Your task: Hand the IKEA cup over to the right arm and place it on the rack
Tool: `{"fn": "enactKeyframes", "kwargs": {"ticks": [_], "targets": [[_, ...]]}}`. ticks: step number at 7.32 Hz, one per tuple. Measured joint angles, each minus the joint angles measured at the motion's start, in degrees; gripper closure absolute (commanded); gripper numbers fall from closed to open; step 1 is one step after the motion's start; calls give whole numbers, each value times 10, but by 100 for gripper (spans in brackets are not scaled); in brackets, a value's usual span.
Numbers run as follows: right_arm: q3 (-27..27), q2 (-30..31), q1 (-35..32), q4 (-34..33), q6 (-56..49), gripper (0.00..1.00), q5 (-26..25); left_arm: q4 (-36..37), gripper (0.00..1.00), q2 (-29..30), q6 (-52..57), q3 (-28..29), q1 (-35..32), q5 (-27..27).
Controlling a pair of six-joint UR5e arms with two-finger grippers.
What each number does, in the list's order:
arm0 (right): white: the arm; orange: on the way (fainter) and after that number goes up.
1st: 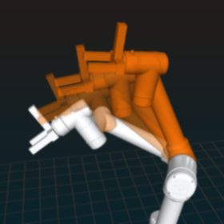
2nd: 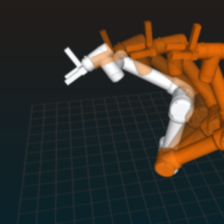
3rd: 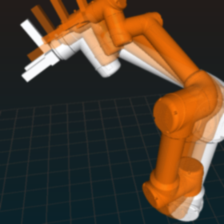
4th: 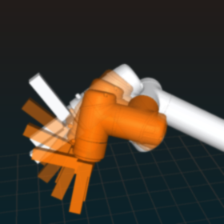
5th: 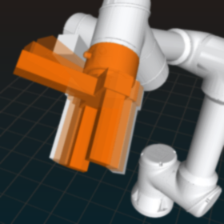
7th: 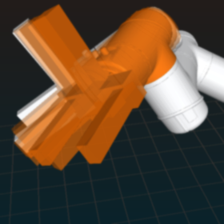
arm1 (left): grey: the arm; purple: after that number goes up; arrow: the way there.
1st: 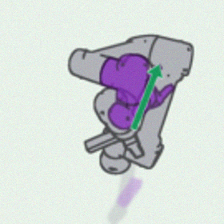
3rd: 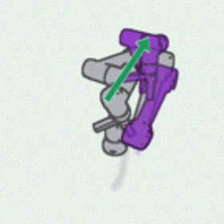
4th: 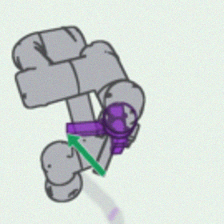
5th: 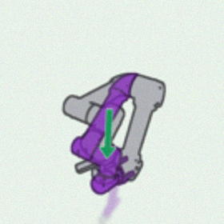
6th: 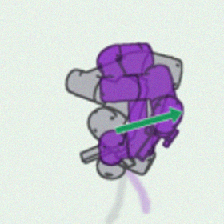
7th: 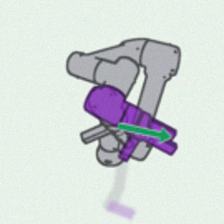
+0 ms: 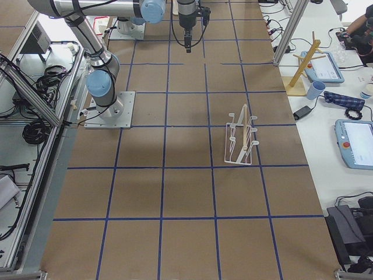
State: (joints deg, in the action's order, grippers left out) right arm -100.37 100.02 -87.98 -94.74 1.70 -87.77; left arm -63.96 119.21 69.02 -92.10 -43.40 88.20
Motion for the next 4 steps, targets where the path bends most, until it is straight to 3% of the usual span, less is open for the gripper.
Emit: {"fn": "enactKeyframes", "kwargs": {"ticks": [1,2,4], "targets": [[0,0,0,0,0,0,1,1,77,2,0,-1,0,3],[0,0,0,0,1,0,3,2,85,2,0,0,-1,4],[1,1,0,0,4,0,5,3,93,0,0,2,-3,6]]}}
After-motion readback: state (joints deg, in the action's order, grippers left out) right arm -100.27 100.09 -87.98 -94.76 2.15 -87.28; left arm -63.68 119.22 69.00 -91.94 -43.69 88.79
